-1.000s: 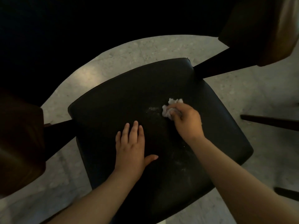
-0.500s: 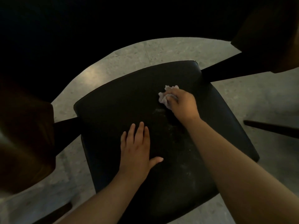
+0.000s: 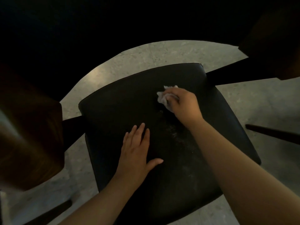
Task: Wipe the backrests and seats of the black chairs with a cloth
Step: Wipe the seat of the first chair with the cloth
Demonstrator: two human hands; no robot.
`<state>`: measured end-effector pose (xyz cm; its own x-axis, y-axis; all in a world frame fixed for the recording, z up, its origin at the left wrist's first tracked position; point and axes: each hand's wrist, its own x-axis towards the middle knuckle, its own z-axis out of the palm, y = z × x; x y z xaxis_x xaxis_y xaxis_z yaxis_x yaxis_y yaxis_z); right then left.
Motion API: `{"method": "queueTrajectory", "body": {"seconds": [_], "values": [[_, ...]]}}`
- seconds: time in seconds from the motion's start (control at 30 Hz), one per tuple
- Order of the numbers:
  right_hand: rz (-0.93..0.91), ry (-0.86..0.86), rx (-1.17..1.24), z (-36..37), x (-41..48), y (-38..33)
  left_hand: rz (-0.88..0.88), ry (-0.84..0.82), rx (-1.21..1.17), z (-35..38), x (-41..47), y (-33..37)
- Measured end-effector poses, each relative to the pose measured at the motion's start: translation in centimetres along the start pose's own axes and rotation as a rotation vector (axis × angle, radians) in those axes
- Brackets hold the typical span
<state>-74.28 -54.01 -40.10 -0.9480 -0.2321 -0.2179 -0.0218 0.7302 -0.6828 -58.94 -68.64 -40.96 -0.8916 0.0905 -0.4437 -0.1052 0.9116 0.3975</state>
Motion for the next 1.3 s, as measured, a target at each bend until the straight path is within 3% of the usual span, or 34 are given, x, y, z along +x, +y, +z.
{"method": "queueTrajectory", "body": {"seconds": [0.2,0.3,0.4,0.57,0.77,0.9,1.0,1.17,1.3], "values": [[0.000,-0.051,0.030,3.3,-0.9,0.6,-0.036,0.022,0.043,0.2,-1.4,-1.5],[-0.110,-0.193,0.012,2.1,-4.7,1.8,-0.045,0.026,0.044,0.2,-1.5,-1.8],[-0.085,-0.310,-0.009,0.0,-7.6,2.4,-0.043,0.008,0.058,0.2,-1.4,-2.0],[-0.143,-0.066,0.016,-0.8,-4.8,0.7,-0.019,0.024,0.093,1.0,-1.6,-2.6],[-0.037,-0.086,0.002,3.6,-0.8,-0.3,-0.005,0.041,0.099,1.4,-1.4,-2.9],[-0.137,-0.253,0.017,2.1,-6.0,1.6,-0.009,0.048,0.061,1.1,-1.6,-2.8],[-0.072,-0.398,-0.048,0.1,-8.9,2.6,-0.011,0.018,0.045,0.6,-1.6,-2.8],[-0.120,-0.129,0.014,-0.3,-6.8,0.6,0.040,-0.010,-0.011,0.5,-3.0,-2.9],[-0.108,-0.145,-0.077,3.6,-2.0,-0.7,0.032,-0.030,0.086,1.0,-4.4,-2.9]]}}
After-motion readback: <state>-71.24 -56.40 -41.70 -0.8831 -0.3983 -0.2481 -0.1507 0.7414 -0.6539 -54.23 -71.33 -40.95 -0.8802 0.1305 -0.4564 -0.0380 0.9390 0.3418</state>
